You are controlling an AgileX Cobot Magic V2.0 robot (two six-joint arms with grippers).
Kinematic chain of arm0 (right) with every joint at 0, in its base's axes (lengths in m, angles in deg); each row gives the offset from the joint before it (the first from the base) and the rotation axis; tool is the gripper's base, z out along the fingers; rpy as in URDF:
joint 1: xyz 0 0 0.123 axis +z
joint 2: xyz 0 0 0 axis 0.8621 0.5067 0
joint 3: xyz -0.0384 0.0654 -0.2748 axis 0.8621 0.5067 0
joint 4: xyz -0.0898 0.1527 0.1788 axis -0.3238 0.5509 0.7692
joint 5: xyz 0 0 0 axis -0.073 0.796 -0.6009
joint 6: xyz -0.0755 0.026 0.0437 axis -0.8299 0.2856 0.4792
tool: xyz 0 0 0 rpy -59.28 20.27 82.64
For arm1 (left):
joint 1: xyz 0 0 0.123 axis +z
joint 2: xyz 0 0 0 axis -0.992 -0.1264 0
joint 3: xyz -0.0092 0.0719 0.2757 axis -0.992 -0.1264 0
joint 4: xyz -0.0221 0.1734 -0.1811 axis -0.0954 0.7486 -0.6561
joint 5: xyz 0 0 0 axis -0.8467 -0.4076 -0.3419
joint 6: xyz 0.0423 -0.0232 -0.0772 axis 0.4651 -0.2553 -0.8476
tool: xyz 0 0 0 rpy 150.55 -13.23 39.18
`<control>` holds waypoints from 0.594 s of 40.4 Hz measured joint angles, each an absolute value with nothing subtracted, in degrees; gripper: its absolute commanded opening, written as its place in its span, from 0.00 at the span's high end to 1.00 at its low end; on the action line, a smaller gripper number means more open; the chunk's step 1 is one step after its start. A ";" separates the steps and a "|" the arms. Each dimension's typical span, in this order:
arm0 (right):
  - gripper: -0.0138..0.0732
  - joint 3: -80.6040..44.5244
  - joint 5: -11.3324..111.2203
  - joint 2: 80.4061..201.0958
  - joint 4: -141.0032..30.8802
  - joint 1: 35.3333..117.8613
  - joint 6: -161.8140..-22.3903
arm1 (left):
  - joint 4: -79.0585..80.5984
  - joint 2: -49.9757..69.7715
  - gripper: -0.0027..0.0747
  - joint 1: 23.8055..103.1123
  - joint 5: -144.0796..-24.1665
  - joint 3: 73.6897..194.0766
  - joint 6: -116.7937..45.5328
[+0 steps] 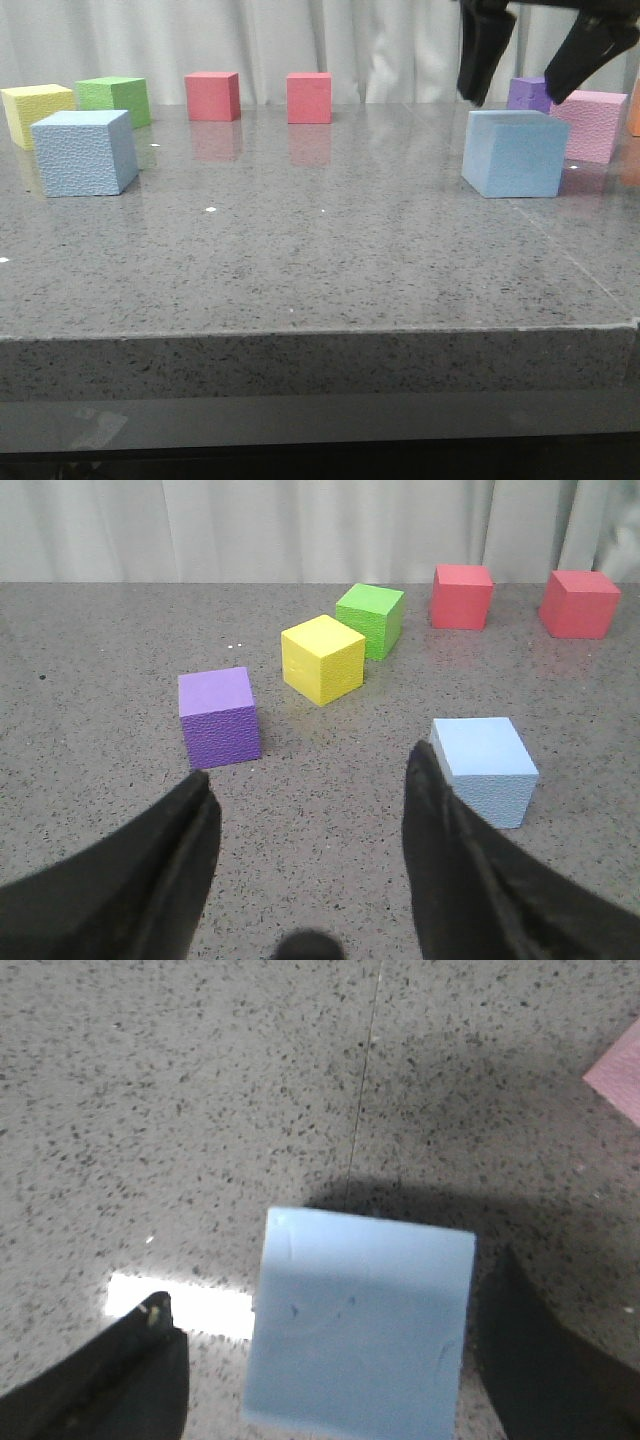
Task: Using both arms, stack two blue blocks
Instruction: 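Lower the right gripper onto the light blue cube and close on it, then lift the blue cube with the right gripper and carry it toward table center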
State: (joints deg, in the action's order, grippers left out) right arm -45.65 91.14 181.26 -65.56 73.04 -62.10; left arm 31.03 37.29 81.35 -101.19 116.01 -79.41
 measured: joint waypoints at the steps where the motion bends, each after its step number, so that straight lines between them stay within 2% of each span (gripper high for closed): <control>1: 0.16 -45.65 90.99 181.87 -65.68 73.04 -61.97 | 31.03 37.29 0.47 81.35 -101.19 116.01 -79.41; 9: 0.16 -45.76 90.45 185.57 -66.25 73.04 -61.87 | 31.03 37.29 0.47 81.35 -101.19 116.01 -79.41; 17: 0.32 -45.76 90.45 186.58 -66.39 73.04 -61.87 | 31.03 37.29 0.47 81.35 -101.19 116.01 -79.41; 24: 0.34 -48.31 92.40 186.58 -66.39 73.13 -61.87 | 31.03 37.29 0.47 81.35 -101.19 116.01 -79.41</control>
